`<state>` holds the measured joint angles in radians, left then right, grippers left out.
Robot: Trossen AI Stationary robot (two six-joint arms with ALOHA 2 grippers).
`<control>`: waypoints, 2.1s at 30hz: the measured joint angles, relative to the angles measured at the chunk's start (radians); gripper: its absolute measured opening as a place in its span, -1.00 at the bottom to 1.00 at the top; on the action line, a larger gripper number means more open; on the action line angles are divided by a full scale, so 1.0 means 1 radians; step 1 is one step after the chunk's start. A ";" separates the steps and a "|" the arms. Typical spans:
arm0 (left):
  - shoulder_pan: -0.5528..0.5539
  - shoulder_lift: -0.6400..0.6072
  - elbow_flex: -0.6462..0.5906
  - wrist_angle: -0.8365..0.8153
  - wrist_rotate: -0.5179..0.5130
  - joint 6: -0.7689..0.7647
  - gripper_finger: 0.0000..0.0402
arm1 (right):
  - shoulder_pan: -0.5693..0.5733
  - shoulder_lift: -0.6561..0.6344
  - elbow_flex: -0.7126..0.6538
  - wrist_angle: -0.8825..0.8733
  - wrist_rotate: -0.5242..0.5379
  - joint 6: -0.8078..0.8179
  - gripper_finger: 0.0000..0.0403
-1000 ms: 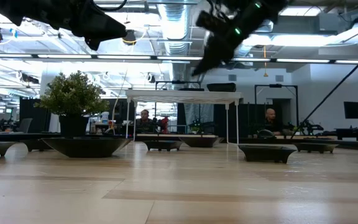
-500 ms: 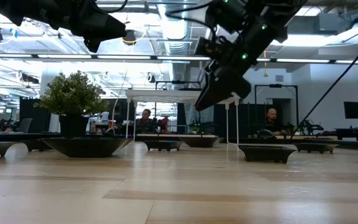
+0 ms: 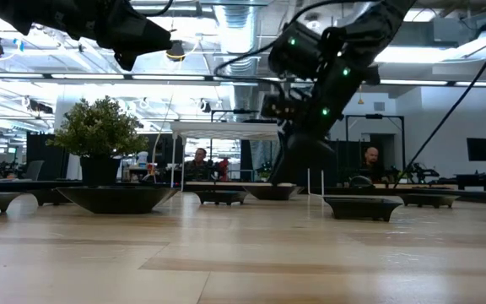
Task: Pick & Place Mini shaped plates
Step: Stack the black leaf-shaped plate on top of the black leaf-shaped plate on the shelf
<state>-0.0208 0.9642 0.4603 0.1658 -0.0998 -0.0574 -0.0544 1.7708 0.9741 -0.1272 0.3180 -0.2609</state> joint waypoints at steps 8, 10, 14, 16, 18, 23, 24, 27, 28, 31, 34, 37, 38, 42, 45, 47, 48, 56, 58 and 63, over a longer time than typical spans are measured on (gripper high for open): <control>0.000 0.000 0.000 0.000 0.000 0.000 -0.51 | -0.008 0.016 0.000 0.004 0.003 0.000 -0.44; 0.000 0.000 0.000 0.001 0.000 0.000 -0.51 | -0.008 0.013 0.000 0.014 0.005 0.000 -0.44; 0.000 0.000 0.000 0.005 0.000 0.000 -0.51 | -0.011 0.018 0.001 0.016 0.002 0.000 -0.44; 0.000 0.000 0.000 0.007 0.000 0.000 -0.51 | -0.015 0.018 0.001 0.017 0.000 0.000 -0.44; 0.000 0.000 0.000 0.007 0.000 0.000 -0.51 | -0.021 0.018 0.001 0.016 0.000 0.000 -0.44; 0.000 0.000 0.000 0.008 0.000 0.000 -0.51 | -0.035 0.018 0.001 0.016 -0.004 0.034 -0.44; 0.000 0.000 0.000 0.008 0.000 0.000 -0.51 | -0.039 0.018 0.001 0.016 -0.004 0.042 -0.44; 0.000 0.000 0.000 0.008 0.000 0.000 -0.51 | -0.048 0.018 0.001 0.014 -0.004 0.050 -0.44; 0.000 0.000 0.000 0.008 0.000 0.000 -0.51 | -0.048 0.018 0.001 0.014 -0.004 0.051 -0.44; 0.000 0.000 0.000 0.008 0.000 0.000 -0.51 | -0.048 0.018 0.001 0.000 -0.005 0.053 -0.44; 0.000 0.000 0.000 0.008 0.000 0.000 -0.51 | -0.046 0.018 0.001 -0.003 -0.007 0.053 -0.44; 0.000 0.000 0.000 0.010 0.000 0.000 -0.51 | -0.047 0.018 0.001 -0.004 -0.012 0.053 -0.44; 0.000 0.000 0.000 0.012 0.000 0.000 -0.51 | -0.048 0.018 0.001 -0.006 -0.024 0.053 -0.44; 0.000 0.000 0.000 0.014 0.000 0.000 -0.51 | -0.046 0.018 0.000 -0.008 -0.040 0.053 -0.45; 0.000 0.000 0.000 0.015 0.000 0.000 -0.51 | -0.047 0.018 0.000 -0.009 -0.041 0.053 -0.50; 0.000 0.000 0.000 0.015 0.000 0.000 -0.51 | -0.048 0.018 0.000 -0.009 -0.040 0.053 -0.56; 0.000 0.000 0.000 0.015 0.000 0.000 -0.51 | -0.048 0.018 0.000 -0.009 -0.040 0.053 -0.60; 0.000 0.000 0.000 0.015 0.000 0.000 -0.51 | -0.063 0.018 0.000 -0.016 -0.040 0.053 -0.93; 0.000 0.000 0.000 0.015 0.000 0.000 -0.51 | -0.068 0.018 0.000 -0.016 -0.040 0.053 -0.98; 0.000 0.000 0.000 0.015 0.000 0.000 -0.51 | -0.062 0.018 0.000 -0.017 -0.029 0.053 -0.99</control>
<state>-0.0210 0.9642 0.4603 0.1810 -0.0998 -0.0574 -0.1160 1.7885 0.9741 -0.1444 0.2888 -0.2081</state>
